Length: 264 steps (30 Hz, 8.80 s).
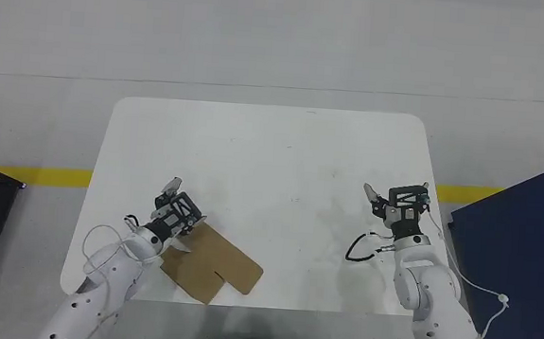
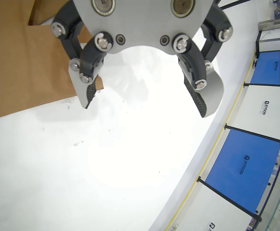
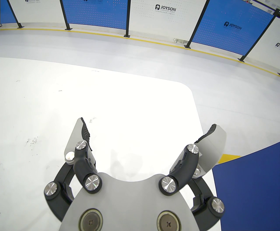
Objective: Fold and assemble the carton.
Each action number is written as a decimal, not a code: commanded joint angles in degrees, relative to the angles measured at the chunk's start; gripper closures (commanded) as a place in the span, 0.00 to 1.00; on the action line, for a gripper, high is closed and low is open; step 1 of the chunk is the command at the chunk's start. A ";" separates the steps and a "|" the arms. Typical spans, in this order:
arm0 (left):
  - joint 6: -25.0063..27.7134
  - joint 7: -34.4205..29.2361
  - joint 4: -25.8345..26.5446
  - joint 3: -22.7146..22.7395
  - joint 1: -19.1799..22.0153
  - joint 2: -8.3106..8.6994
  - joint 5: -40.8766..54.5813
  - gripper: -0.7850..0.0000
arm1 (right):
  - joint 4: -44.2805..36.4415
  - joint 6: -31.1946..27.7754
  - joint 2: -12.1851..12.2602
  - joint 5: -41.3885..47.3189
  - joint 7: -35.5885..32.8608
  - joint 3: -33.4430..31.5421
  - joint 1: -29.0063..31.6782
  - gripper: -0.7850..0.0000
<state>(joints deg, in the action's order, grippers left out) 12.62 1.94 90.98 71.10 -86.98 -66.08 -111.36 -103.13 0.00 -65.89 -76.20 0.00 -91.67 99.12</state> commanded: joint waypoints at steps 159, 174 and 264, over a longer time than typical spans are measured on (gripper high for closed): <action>19.03 69.65 10.72 15.81 -13.16 9.44 18.69 1.00 | -14.85 5.34 -0.99 -1.69 -10.20 6.52 -4.72 0.00; 30.98 58.75 6.50 10.92 -11.64 8.79 50.78 1.00 | -14.03 -0.12 -1.77 7.32 -8.57 12.03 -8.83 0.00; 15.34 35.24 26.05 2.79 1.30 4.66 43.12 1.00 | -6.53 -8.62 -3.49 16.35 -4.80 21.79 -20.55 0.00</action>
<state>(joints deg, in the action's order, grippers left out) 27.95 37.18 117.02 73.89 -85.68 -61.42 -68.01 -109.66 -8.62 -69.38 -59.85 -4.80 -69.88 78.57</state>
